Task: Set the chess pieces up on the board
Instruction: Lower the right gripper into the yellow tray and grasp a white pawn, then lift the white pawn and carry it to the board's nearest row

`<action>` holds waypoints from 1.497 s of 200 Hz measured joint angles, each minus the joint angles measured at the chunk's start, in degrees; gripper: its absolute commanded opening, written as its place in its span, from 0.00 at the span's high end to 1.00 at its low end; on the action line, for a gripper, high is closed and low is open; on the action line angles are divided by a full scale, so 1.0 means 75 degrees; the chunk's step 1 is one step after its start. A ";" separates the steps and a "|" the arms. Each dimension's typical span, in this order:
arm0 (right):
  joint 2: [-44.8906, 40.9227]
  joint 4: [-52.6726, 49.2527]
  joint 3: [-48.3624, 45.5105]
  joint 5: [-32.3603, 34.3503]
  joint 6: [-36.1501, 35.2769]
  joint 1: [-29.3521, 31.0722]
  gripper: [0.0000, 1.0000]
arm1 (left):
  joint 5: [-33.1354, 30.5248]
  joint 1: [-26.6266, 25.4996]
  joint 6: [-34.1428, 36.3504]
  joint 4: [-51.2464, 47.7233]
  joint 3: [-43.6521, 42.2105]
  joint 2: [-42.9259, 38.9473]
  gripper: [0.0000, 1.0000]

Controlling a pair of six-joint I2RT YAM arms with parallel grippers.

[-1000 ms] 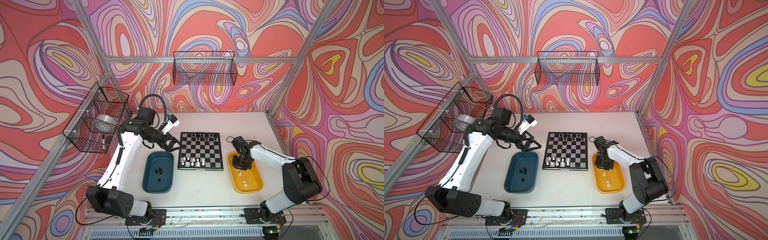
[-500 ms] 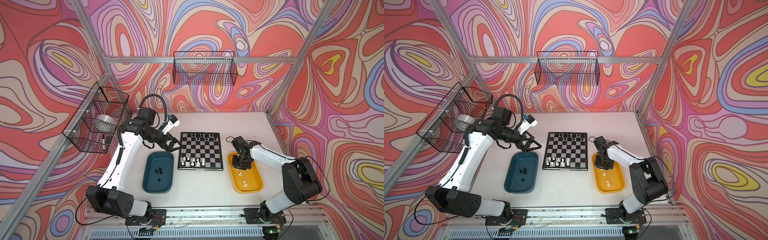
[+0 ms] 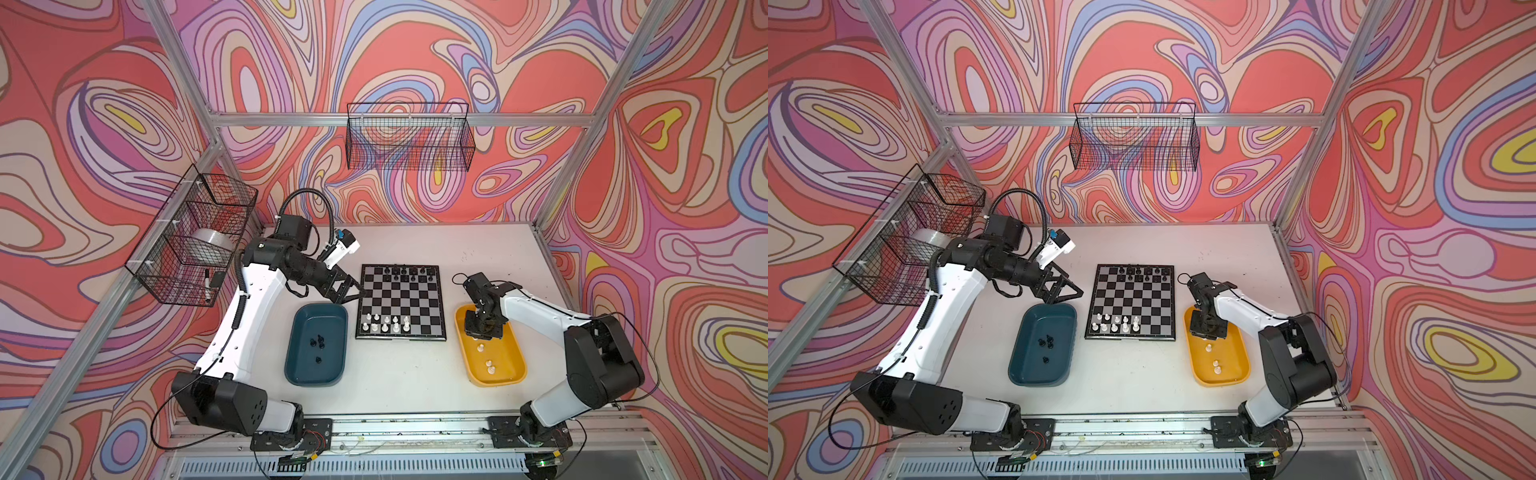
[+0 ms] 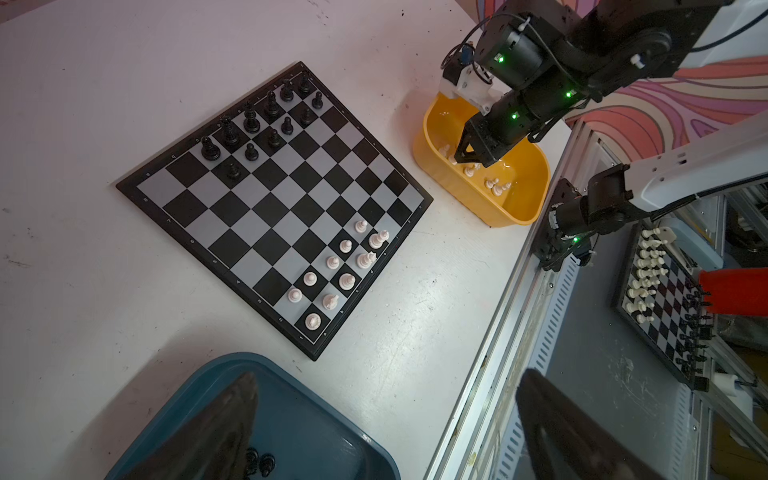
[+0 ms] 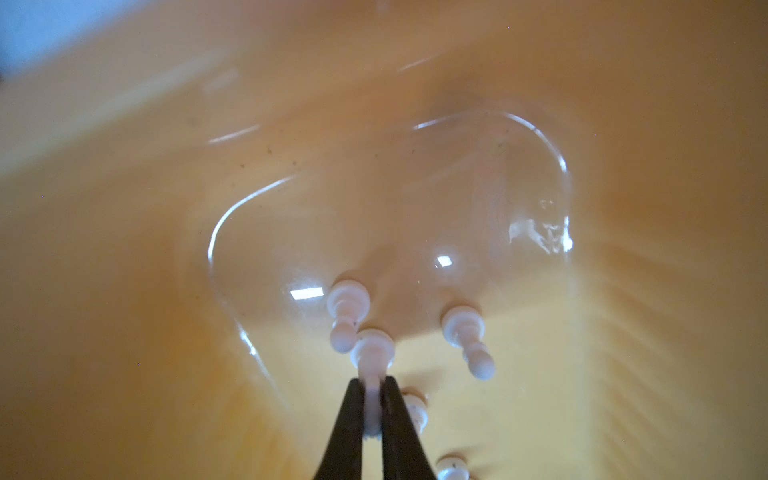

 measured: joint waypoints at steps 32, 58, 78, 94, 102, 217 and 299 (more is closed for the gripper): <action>-0.0006 -0.0105 0.0012 -0.0006 -0.0052 0.0000 0.93 | -0.0058 -0.0012 0.0000 0.0003 0.0000 0.0000 0.03; -0.0012 -0.0283 0.0087 -0.0009 -0.0111 0.0000 0.93 | -0.0064 -0.0012 0.0000 0.0003 0.0000 0.0000 0.03; -0.0073 -0.0411 0.0201 -0.0012 -0.0143 0.0000 0.93 | -0.0087 -0.0012 0.0000 0.0012 0.0000 0.0000 0.03; -0.0192 -0.0568 0.0332 -0.0012 -0.0169 0.0006 0.93 | -0.0099 -0.0012 0.0000 0.0026 0.0000 0.0000 0.03; -0.0245 -0.0641 0.0408 -0.0015 -0.0175 0.0006 0.93 | -0.0114 -0.0015 0.0000 0.0026 0.0000 0.0000 0.03; -0.0522 -0.1877 0.2159 -0.0017 -0.0242 0.0545 0.93 | -0.0256 -0.0055 -0.0003 0.0140 -0.0102 0.0000 0.03; -0.0114 -0.2194 0.3206 -0.0041 -0.0041 0.1667 0.93 | -0.0382 -0.0055 -0.0058 0.0297 -0.0428 -0.0079 0.03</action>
